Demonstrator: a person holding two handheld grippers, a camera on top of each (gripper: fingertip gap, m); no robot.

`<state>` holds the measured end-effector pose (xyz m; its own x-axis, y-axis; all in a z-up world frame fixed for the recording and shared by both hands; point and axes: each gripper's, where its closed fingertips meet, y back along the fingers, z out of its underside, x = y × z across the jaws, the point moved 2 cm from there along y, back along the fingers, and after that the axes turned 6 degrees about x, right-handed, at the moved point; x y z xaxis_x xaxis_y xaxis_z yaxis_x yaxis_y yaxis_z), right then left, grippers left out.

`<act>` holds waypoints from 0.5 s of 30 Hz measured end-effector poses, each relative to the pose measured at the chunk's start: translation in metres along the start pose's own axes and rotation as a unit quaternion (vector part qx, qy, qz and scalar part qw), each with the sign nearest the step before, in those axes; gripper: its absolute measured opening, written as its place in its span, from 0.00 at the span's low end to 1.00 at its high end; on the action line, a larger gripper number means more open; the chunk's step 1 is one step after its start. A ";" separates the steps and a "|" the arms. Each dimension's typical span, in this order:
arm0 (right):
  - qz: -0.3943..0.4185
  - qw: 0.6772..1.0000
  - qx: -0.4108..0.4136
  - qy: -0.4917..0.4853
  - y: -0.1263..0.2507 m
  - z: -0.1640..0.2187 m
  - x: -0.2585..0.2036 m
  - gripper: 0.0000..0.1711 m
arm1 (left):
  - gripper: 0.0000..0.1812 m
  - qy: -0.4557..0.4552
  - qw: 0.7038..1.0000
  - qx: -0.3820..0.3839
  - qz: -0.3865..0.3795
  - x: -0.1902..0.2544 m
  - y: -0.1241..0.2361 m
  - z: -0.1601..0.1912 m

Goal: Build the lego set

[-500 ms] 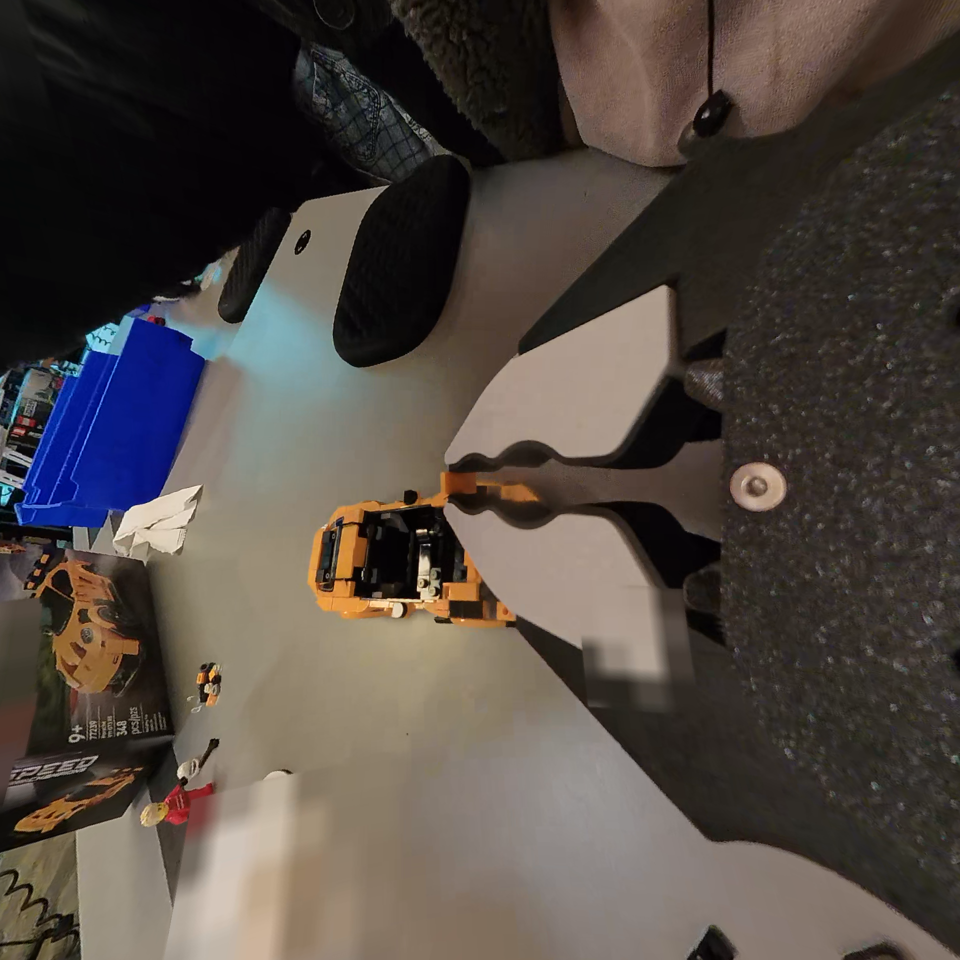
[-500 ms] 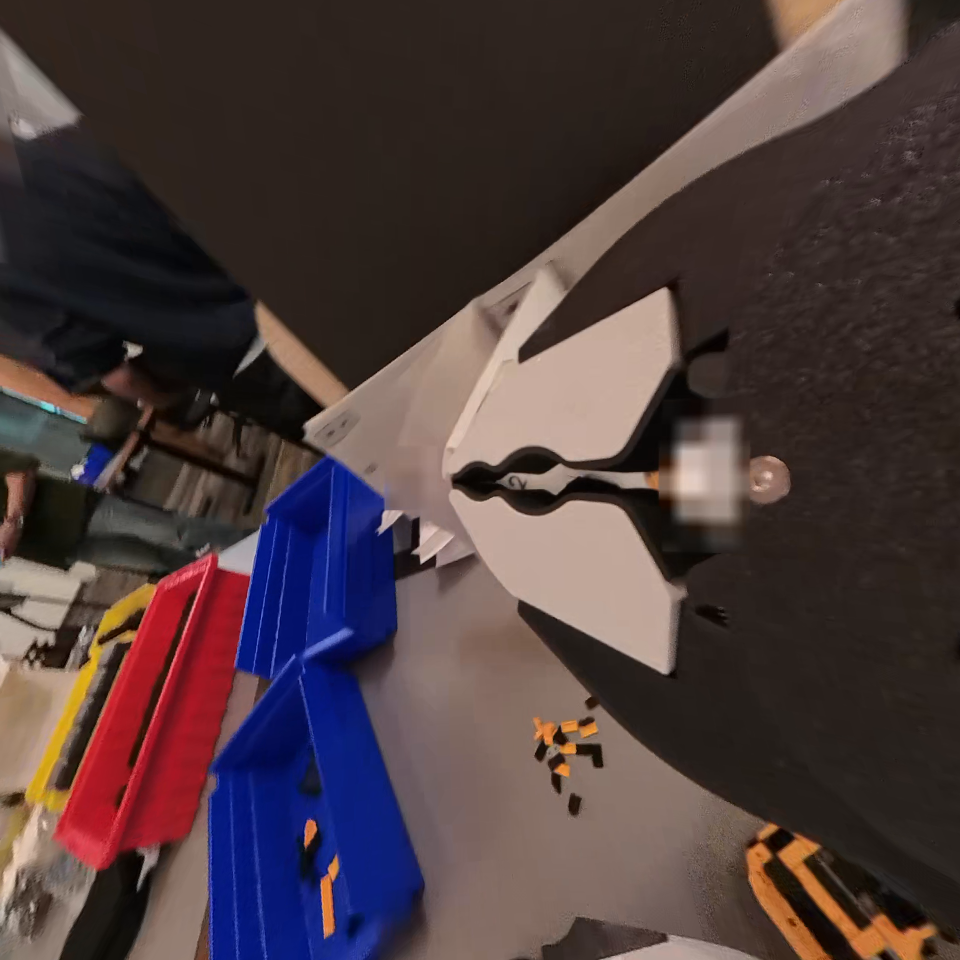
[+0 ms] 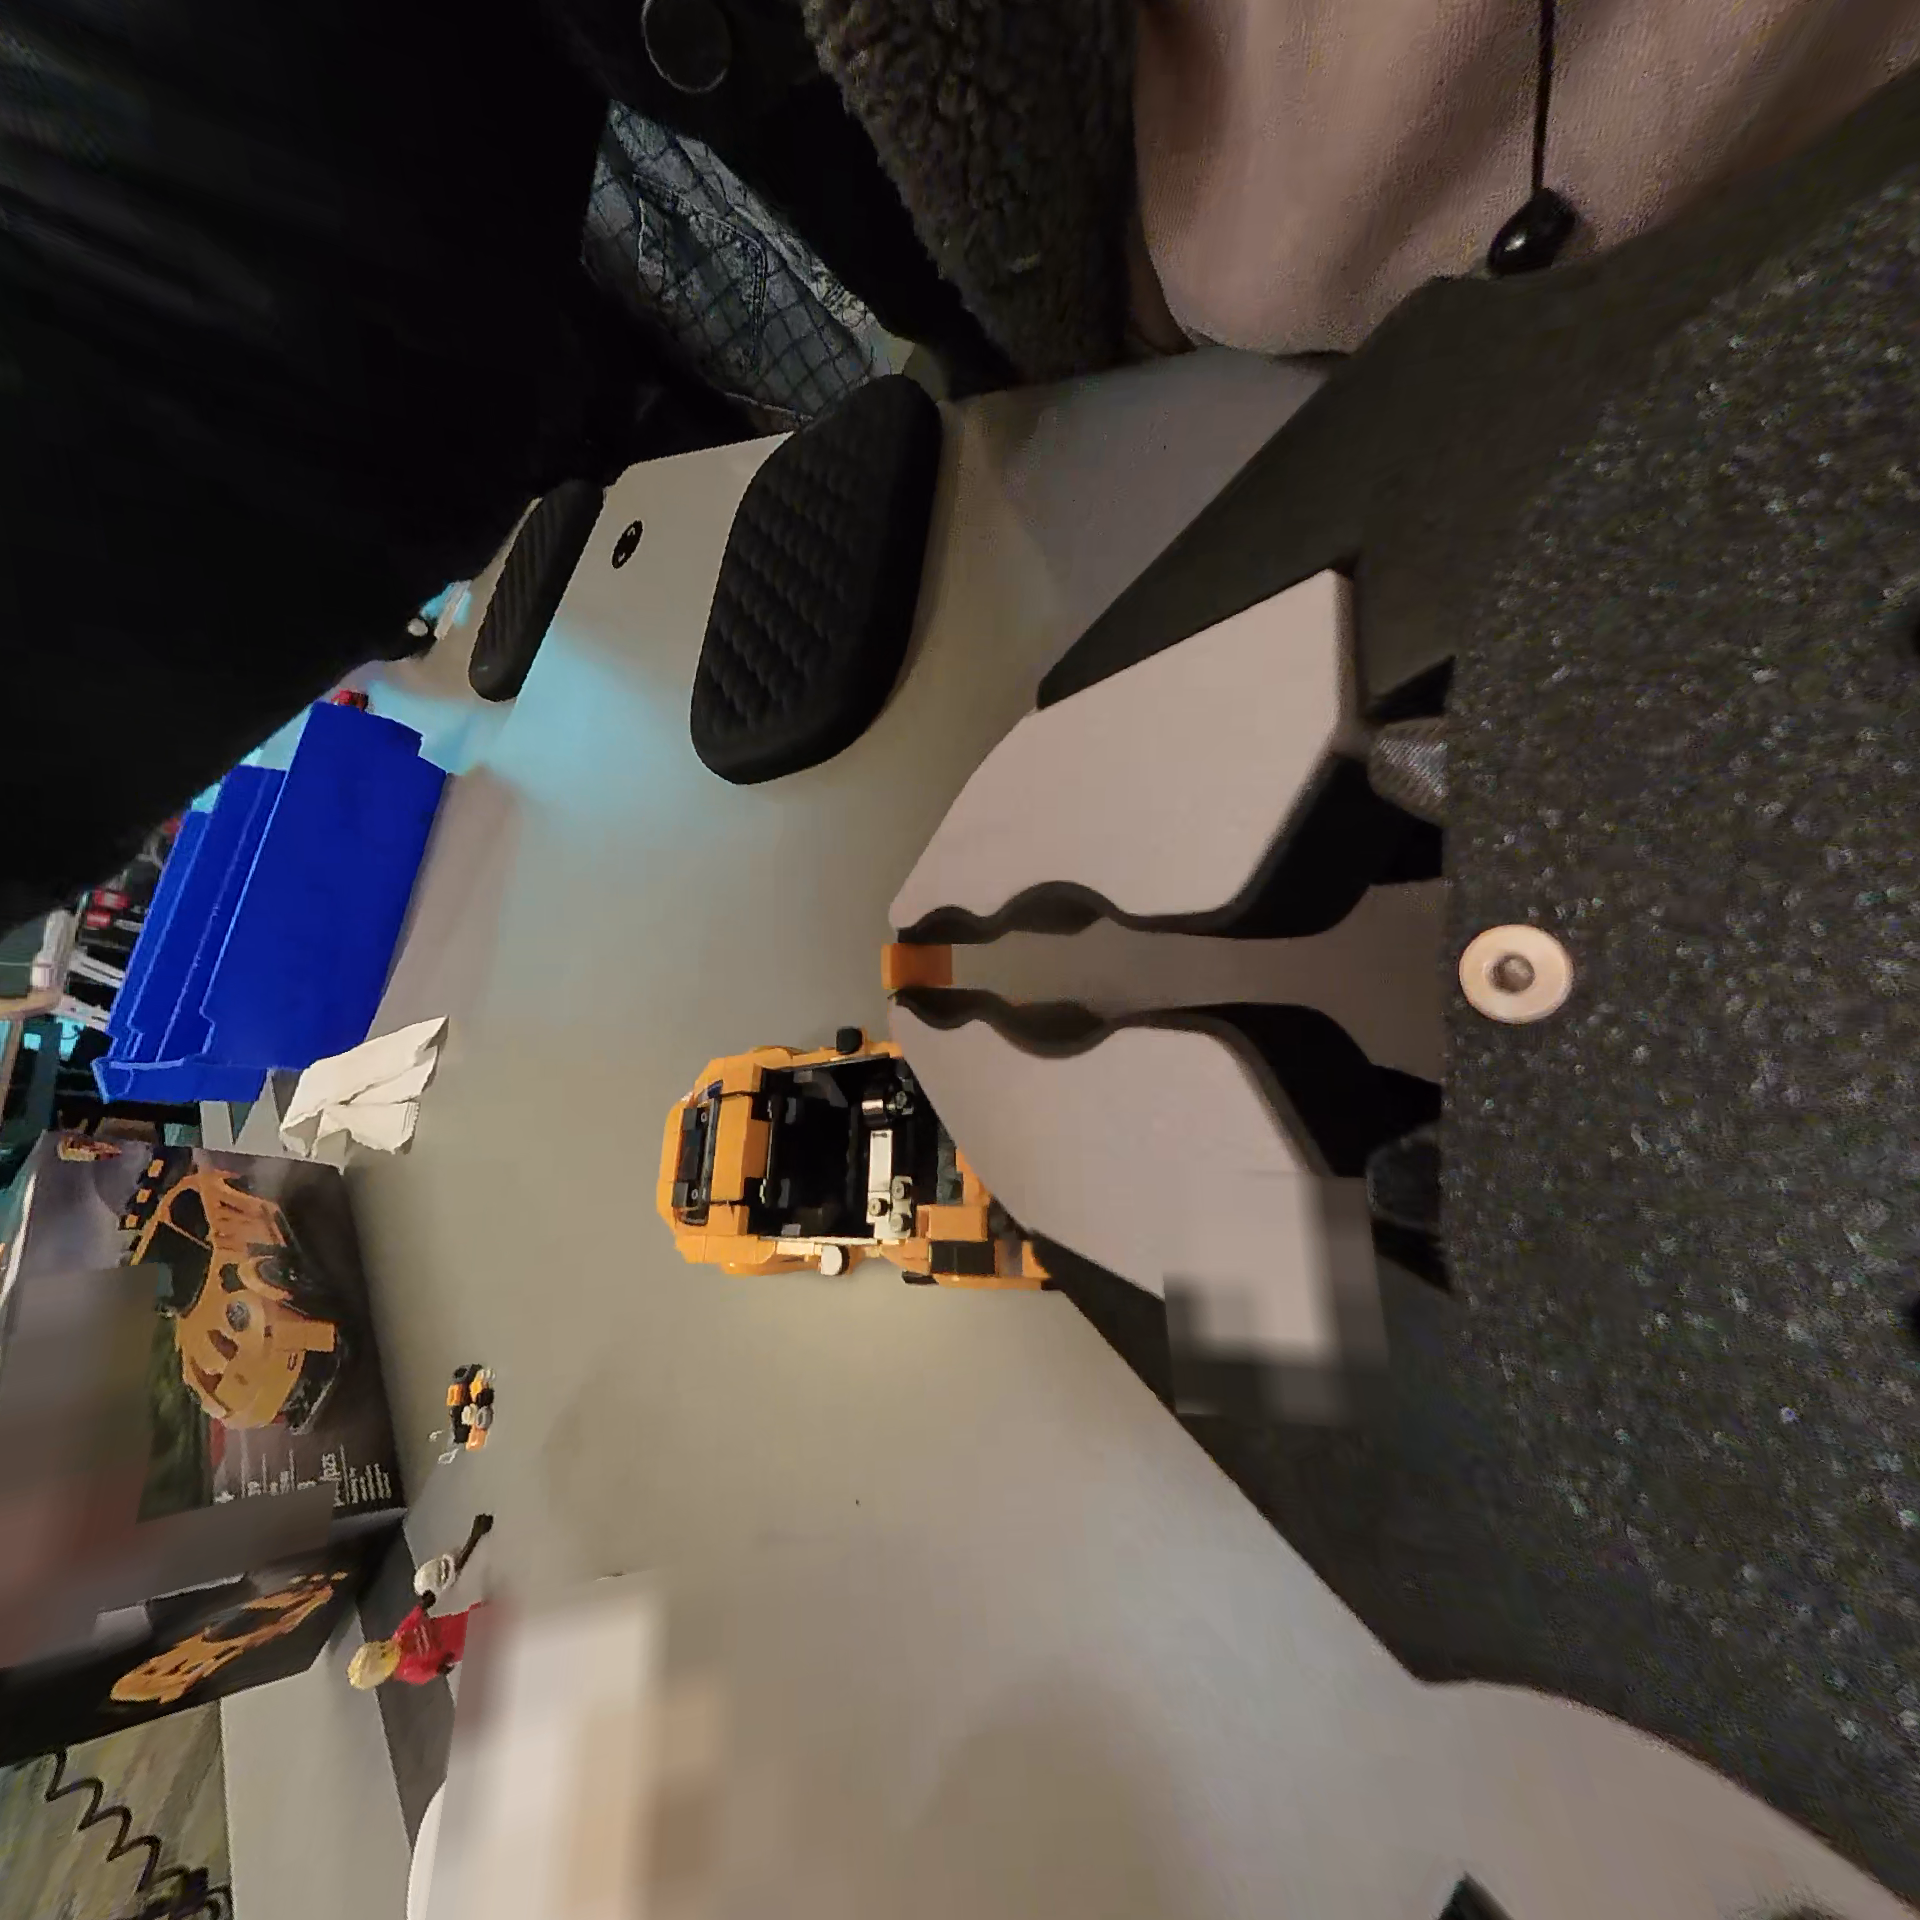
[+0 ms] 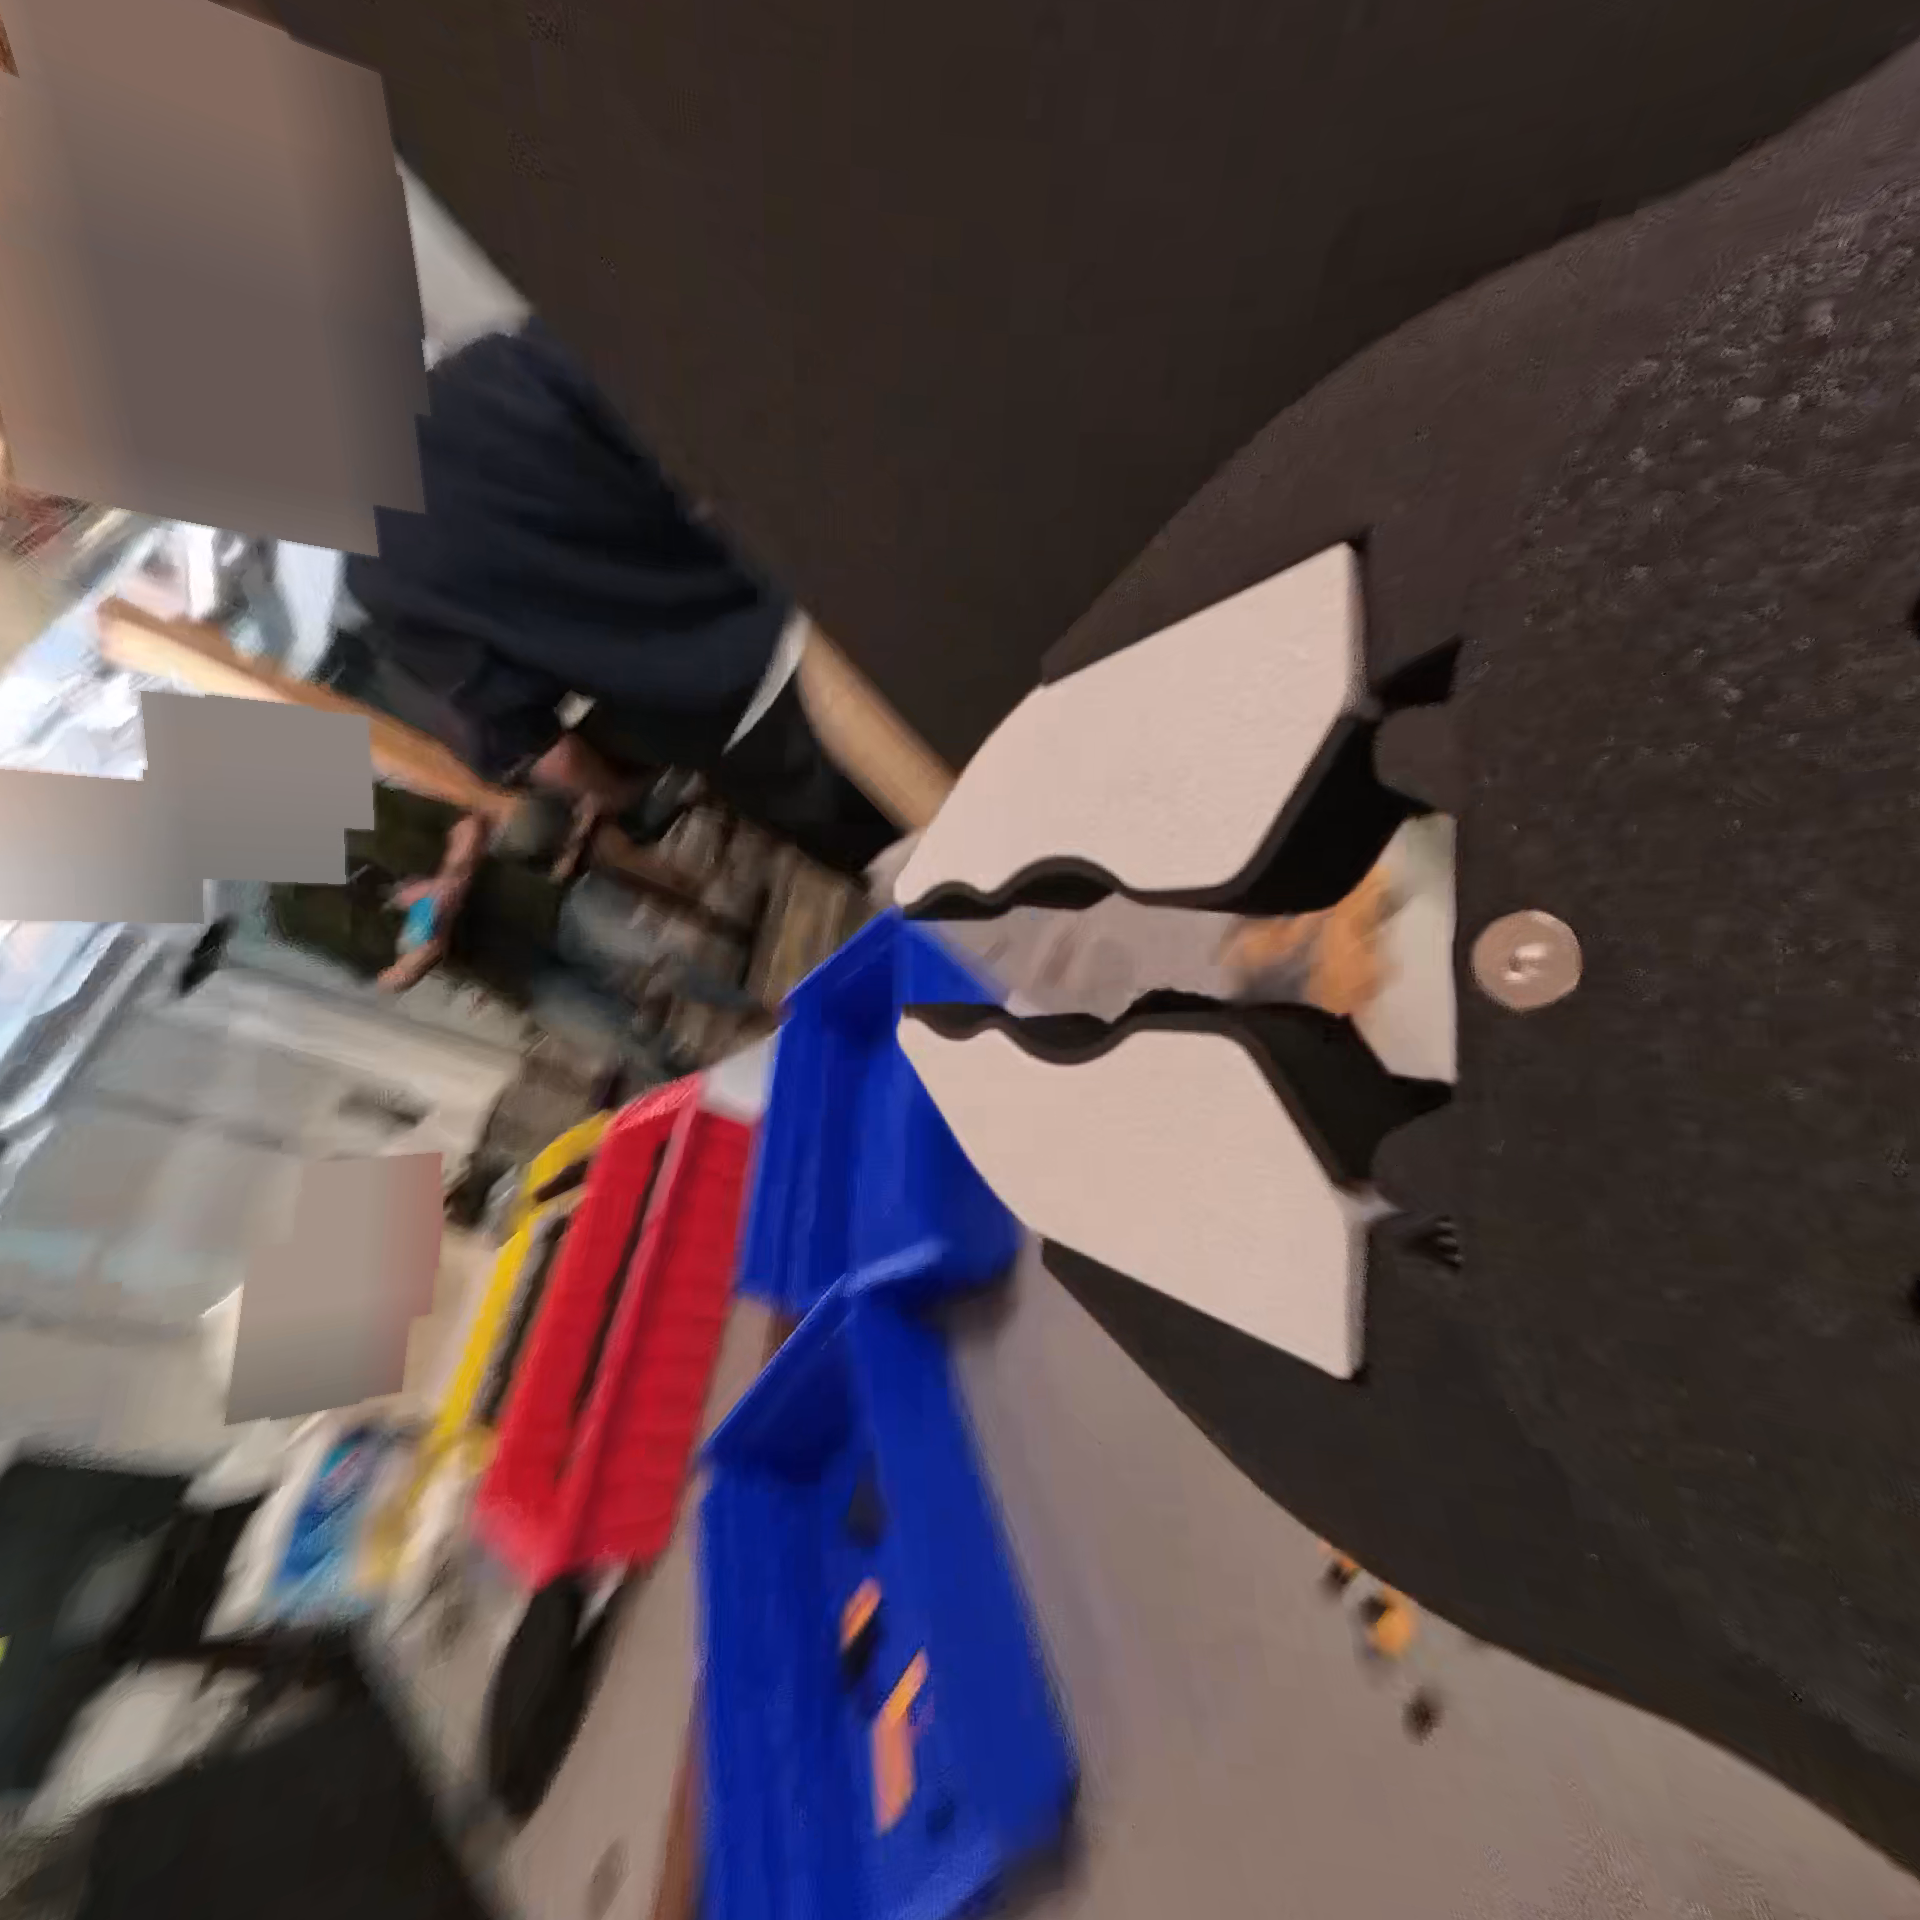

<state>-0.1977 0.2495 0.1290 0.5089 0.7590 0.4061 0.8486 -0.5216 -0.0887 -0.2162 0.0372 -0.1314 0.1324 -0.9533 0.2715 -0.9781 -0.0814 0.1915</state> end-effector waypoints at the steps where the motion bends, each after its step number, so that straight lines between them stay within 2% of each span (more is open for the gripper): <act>1: 0.027 0.997 -0.053 0.042 0.018 0.014 0.014 0.06 | 0.04 -0.002 1.000 -0.001 0.002 0.001 -0.001 0.000; 4: 0.062 0.958 -0.232 0.156 0.056 0.082 0.039 0.00 | 0.04 -0.008 1.000 -0.006 0.005 0.005 -0.003 0.001; 6: 0.061 0.932 -0.292 0.204 0.053 0.118 0.035 0.00 | 0.04 -0.010 1.000 -0.011 0.006 0.005 -0.005 0.003; 9: 0.048 0.905 -0.332 0.261 0.019 0.148 0.016 0.00 | 0.04 -0.012 1.000 -0.019 0.001 0.003 -0.007 0.008; 12: 0.070 0.880 -0.346 0.318 -0.015 0.158 0.005 0.01 | 0.04 -0.007 1.000 -0.021 -0.004 0.000 -0.006 0.009; 15: 0.104 0.869 -0.373 0.309 -0.030 0.168 0.009 0.06 | 0.04 -0.006 1.000 -0.016 0.000 0.001 -0.005 0.007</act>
<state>-0.1939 0.3377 -0.0178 0.2701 0.3833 0.8832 0.3009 -0.9050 0.3007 -0.2120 0.0344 -0.1389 0.1295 -0.9567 0.2608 -0.9725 -0.0712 0.2217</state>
